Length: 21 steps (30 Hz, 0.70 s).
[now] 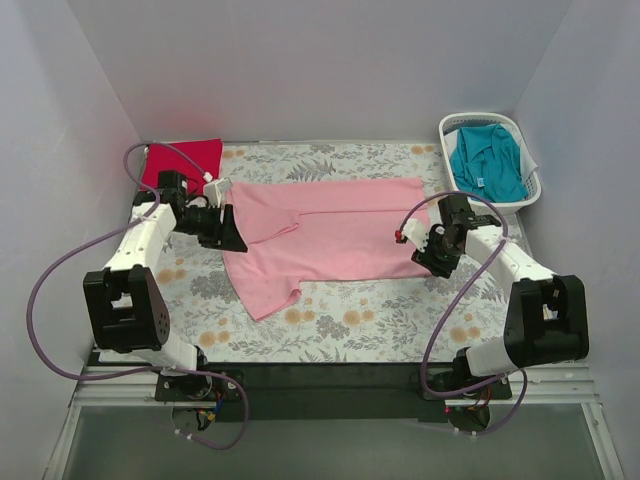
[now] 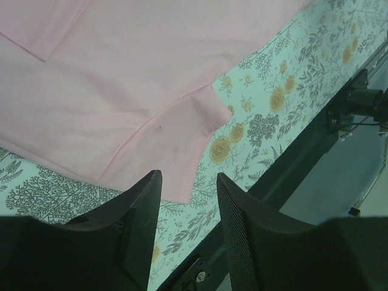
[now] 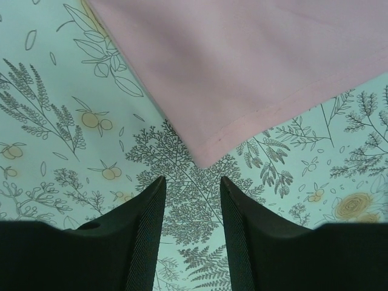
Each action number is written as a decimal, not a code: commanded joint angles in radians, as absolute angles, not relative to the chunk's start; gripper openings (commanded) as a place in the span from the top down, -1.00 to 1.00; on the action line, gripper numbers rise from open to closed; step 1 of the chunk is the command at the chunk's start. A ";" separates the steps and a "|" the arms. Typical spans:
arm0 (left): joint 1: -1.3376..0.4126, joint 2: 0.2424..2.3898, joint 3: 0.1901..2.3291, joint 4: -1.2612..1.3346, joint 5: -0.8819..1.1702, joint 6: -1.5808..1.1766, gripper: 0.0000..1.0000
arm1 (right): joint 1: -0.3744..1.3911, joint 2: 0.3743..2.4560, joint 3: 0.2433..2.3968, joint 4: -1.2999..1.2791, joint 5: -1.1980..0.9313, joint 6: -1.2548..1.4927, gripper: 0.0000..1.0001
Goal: Fold and stack the t-shirts
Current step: Fold the tshirt
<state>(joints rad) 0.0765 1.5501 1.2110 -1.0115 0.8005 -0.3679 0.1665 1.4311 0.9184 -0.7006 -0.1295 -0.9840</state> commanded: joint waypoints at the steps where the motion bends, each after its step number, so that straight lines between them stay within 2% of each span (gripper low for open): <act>1: 0.081 1.493 1.206 -1.002 0.789 -0.338 0.20 | 0.178 1.419 0.899 -0.623 -0.109 -1.049 0.06; 7: 0.081 1.477 1.181 -0.982 0.749 -0.333 0.20 | 0.201 1.468 0.861 -0.569 -0.097 -1.042 0.16; 16: 0.081 1.474 1.135 -0.953 0.670 -0.285 0.17 | 0.207 1.500 0.818 -0.535 -0.075 -1.049 0.17; 19: 0.081 1.463 1.101 -0.934 0.640 -0.230 0.19 | 0.207 1.509 0.804 -0.522 -0.069 -1.052 0.36; 21: 0.080 1.454 1.083 -0.925 0.621 -0.193 0.22 | 0.207 1.516 0.804 -0.517 -0.064 -1.043 0.69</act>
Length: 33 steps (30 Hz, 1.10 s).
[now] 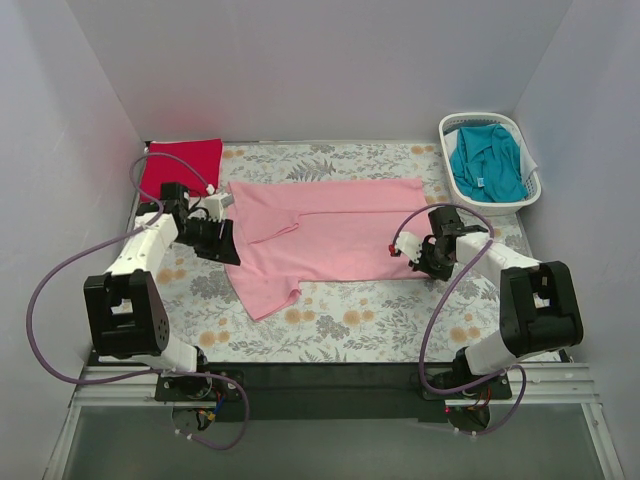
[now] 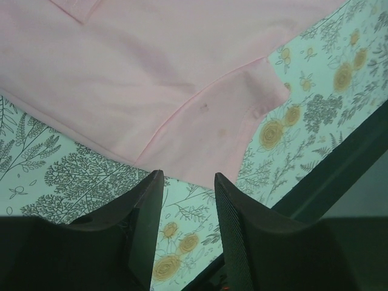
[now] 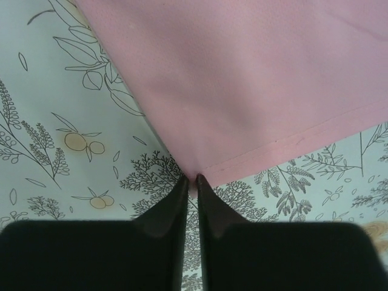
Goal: Fold and stack the t-shirts
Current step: Fold the tshirt
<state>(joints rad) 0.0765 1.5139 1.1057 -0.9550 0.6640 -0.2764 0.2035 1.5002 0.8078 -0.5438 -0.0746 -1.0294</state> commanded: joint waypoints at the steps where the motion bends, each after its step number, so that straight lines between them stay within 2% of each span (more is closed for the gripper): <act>1: 0.077 1.445 1.068 -0.923 0.623 -0.166 0.26 | 0.207 1.519 0.804 -0.517 -0.064 -1.040 0.86; 2: 0.072 1.436 1.060 -0.920 0.621 -0.120 0.28 | 0.207 1.517 0.804 -0.517 -0.063 -1.039 0.97; 12: -0.198 1.318 0.873 -0.759 0.385 0.084 0.34 | 0.207 1.506 0.838 -0.541 -0.072 -1.009 0.97; 20: -0.258 1.358 0.808 -0.689 0.304 0.136 0.20 | 0.206 1.497 0.851 -0.563 -0.075 -1.006 0.97; 33: -0.301 1.359 0.652 -0.569 0.219 0.123 0.17 | 0.207 1.516 0.867 -0.566 -0.080 -0.999 0.97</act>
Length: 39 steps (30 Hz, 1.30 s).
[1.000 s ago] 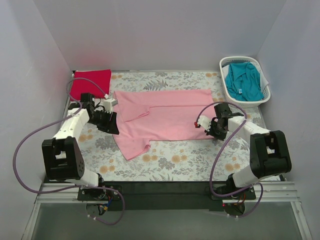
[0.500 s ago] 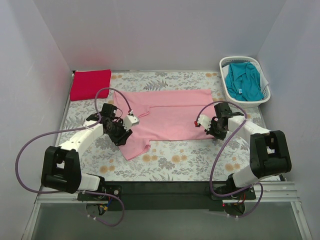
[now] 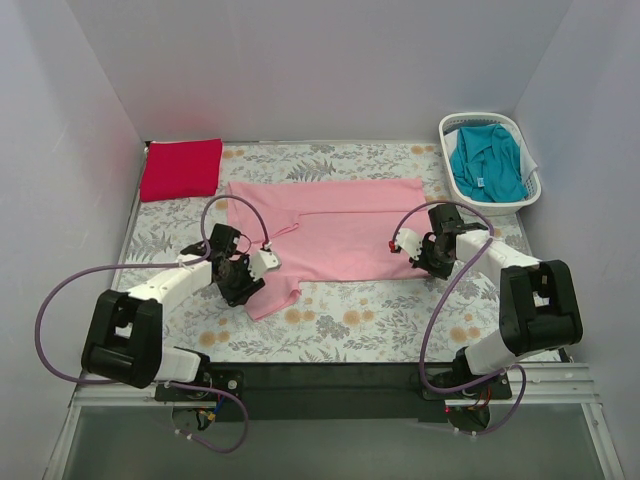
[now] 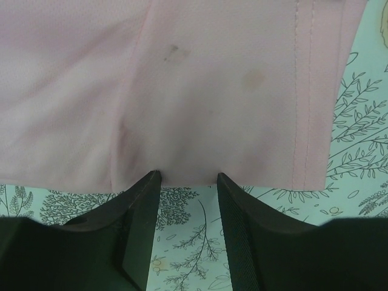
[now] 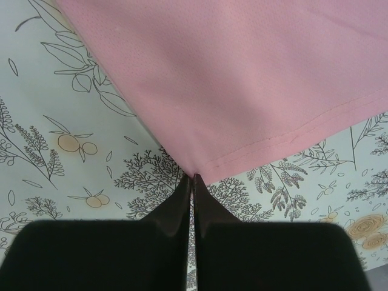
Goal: Fold and stack the t-shirts
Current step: Fold the tshirt
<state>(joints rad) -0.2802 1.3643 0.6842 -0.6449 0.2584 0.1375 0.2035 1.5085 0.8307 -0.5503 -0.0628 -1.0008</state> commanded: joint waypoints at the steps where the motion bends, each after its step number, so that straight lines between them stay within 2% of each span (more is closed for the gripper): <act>1: -0.307 1.359 0.643 -0.566 0.216 0.118 0.19 | 0.207 1.519 0.867 -0.565 -0.080 -0.999 0.97; 4: -0.336 1.351 0.592 -0.561 0.190 0.112 0.33 | 0.207 1.522 0.867 -0.566 -0.078 -0.996 0.97; 5: -0.347 1.344 0.568 -0.561 0.183 0.112 0.53 | 0.207 1.520 0.867 -0.566 -0.083 -0.994 0.97; 7: -0.348 1.329 0.555 -0.577 0.183 0.106 0.70 | 0.207 1.517 0.867 -0.566 -0.086 -0.991 0.97; 13: -0.347 1.232 0.568 -0.676 0.186 0.094 0.99 | 0.206 1.474 0.865 -0.600 -0.086 -0.989 0.97; 25: -0.342 1.094 0.753 -0.957 0.232 0.058 1.00 | 0.190 1.270 0.871 -0.719 -0.120 -1.051 0.97; 39: -0.172 1.410 1.098 -0.835 0.276 0.032 1.00 | 0.164 1.537 1.141 -0.735 -0.132 -1.066 0.97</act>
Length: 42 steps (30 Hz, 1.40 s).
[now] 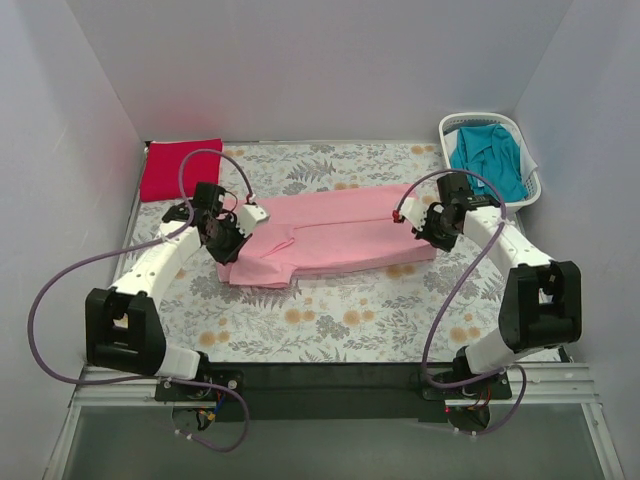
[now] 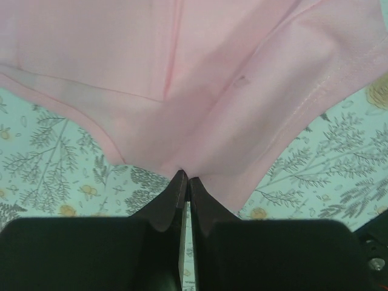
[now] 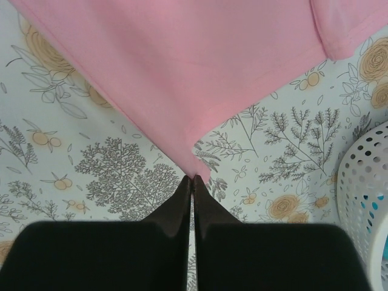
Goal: Fold and stack the t-shirts
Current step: Fold the tshirt
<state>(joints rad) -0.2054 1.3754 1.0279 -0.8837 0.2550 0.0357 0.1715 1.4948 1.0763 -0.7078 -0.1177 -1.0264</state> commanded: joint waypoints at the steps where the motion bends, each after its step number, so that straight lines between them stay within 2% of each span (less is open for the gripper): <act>1: -0.167 1.445 1.109 -0.824 0.273 0.029 1.00 | 0.158 1.554 1.155 -0.736 -0.130 -1.071 0.97; 9: -0.140 1.621 1.235 -0.749 0.273 0.025 1.00 | 0.146 1.722 1.333 -0.739 -0.123 -1.094 0.97; 18: -0.117 1.741 1.319 -0.722 0.275 0.029 1.00 | 0.140 1.861 1.437 -0.742 -0.112 -1.109 0.97; 37: -0.089 1.789 1.321 -0.678 0.282 0.008 1.00 | 0.137 1.973 1.543 -0.741 -0.101 -1.095 0.97; 38: -0.087 1.793 1.319 -0.677 0.270 -0.023 0.91 | 0.135 1.985 1.586 -0.742 -0.100 -1.015 0.50; 39: -0.084 1.790 1.313 -0.680 0.267 -0.032 0.67 | 0.133 1.982 1.604 -0.744 -0.104 -0.994 0.40; 40: -0.080 1.781 1.313 -0.680 0.268 -0.060 0.55 | 0.132 1.971 1.614 -0.747 -0.115 -0.955 0.28; 42: -0.057 1.744 1.318 -0.698 0.296 -0.119 0.27 | 0.127 1.935 1.606 -0.753 -0.120 -0.895 0.18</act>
